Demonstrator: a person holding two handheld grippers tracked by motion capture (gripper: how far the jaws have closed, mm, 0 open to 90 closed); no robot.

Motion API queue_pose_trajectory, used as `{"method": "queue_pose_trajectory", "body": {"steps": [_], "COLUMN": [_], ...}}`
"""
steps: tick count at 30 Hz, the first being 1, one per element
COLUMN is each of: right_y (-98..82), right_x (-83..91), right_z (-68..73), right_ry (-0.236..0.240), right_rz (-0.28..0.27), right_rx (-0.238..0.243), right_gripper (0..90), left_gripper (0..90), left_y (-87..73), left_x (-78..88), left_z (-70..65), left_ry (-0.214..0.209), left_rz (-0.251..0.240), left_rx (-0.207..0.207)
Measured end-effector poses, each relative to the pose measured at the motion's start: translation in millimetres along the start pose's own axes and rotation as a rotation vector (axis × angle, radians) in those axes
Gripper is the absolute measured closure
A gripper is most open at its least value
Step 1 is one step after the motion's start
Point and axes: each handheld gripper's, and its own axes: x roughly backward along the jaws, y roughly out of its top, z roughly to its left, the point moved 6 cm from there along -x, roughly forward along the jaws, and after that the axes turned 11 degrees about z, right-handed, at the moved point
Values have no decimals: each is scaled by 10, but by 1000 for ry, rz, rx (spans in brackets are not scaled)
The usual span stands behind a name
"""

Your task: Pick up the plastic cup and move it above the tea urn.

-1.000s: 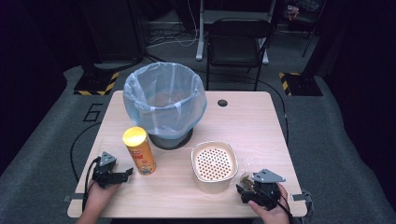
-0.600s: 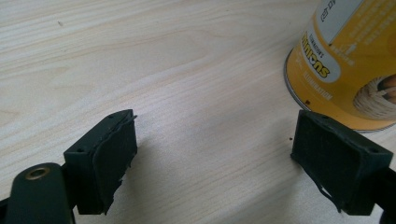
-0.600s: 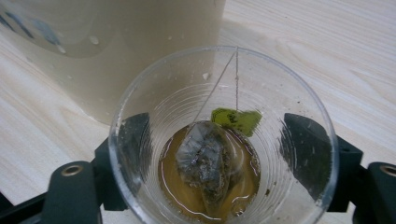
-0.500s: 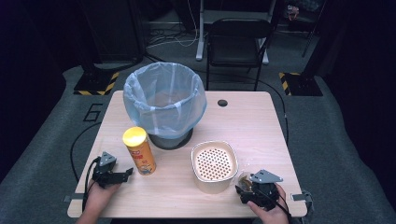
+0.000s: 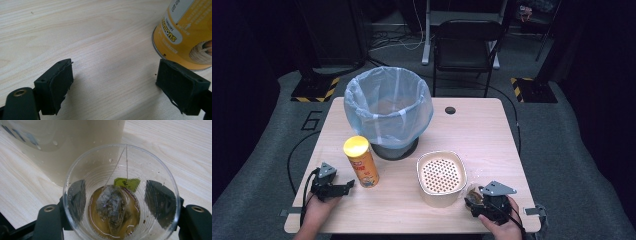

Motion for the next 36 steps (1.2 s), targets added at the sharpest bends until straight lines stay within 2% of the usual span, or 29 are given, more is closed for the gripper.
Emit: {"method": "queue_pose_trajectory", "body": {"steps": [2,5,8,9,12,18,21,26,30,31,36], "right_y": [2,5,19,30,58,154,239,439,602,638,795], "right_x": [5,9,19,26,55,127,162,224,248,252,220], "right_z": [14,18,1,0,-45,-187,-288,-462,-562,-585,-645], "right_ry": [6,-5,9,11,5,14,3,-5,8,13,39], "right_rz": [-3,3,3,1,-3,-10,-3,-11,-41,-43,-73], "right_rx": [-3,19,36,26,51,54,60,101,111,129,134], "right_gripper": [346,353,360,362,364,362,361,359,359,359,361], "left_gripper": [136,136,136,136,136,136,136,136,136,136,136], "left_y": [0,2,1,2,2,2,2,2,1,1,2], "left_x": [0,-3,-2,-2,-3,-3,-2,-2,-2,-3,-2], "left_z": [1,-3,-3,1,-3,-6,0,-2,-3,-5,-2], "left_ry": [0,-4,-3,0,-4,-6,-1,-2,-2,-5,-1], "left_rz": [0,-1,0,-1,-2,0,-1,-2,-1,-1,-2], "left_rx": [-1,3,3,-1,2,6,0,2,2,3,3]}}
